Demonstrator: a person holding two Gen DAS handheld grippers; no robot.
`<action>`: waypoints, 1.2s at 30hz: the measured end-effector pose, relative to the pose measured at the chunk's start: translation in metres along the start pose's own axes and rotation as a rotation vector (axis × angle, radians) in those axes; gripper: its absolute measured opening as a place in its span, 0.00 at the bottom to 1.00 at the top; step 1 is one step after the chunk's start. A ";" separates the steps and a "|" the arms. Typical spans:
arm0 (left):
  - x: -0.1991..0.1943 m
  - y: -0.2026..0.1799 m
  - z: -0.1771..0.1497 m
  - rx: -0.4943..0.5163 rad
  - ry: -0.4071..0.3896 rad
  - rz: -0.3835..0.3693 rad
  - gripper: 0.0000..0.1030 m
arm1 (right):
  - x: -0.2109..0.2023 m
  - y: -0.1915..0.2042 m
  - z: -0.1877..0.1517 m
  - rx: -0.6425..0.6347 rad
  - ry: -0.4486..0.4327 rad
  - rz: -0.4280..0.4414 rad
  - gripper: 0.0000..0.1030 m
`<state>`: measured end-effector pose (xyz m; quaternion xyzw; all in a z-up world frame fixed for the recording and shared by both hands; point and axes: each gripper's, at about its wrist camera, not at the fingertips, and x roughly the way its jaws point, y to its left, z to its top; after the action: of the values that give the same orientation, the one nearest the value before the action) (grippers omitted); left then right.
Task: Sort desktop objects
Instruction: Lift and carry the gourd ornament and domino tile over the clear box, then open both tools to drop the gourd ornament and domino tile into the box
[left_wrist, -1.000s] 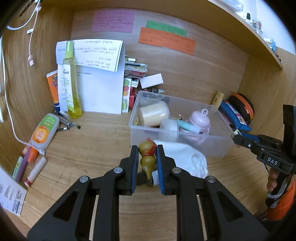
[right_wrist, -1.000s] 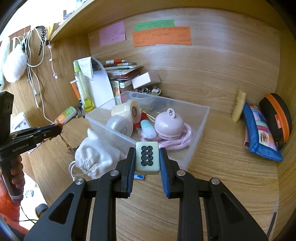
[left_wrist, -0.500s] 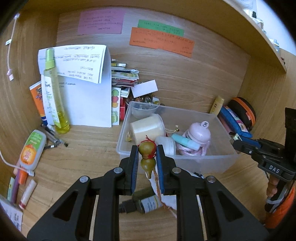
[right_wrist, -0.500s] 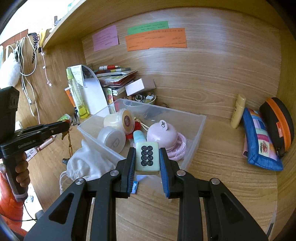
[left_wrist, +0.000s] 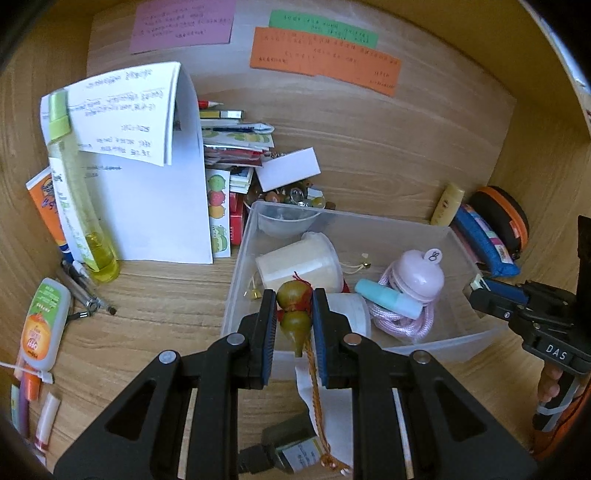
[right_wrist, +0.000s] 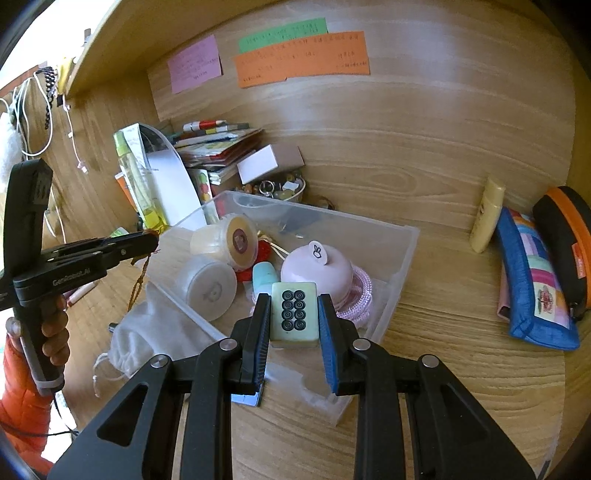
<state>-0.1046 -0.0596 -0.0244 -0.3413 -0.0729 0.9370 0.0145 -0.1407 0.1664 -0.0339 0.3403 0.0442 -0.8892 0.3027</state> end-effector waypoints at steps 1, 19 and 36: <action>0.003 0.000 0.001 0.000 0.007 0.001 0.18 | 0.003 -0.001 0.001 0.001 0.005 0.000 0.22; 0.026 -0.004 -0.003 0.035 0.076 0.027 0.18 | 0.026 0.001 0.000 -0.020 0.056 -0.017 0.22; 0.007 -0.006 -0.005 0.048 0.054 0.036 0.31 | 0.012 0.009 -0.003 -0.021 0.033 -0.011 0.29</action>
<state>-0.1071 -0.0524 -0.0319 -0.3673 -0.0439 0.9290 0.0076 -0.1408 0.1538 -0.0421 0.3515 0.0604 -0.8846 0.3004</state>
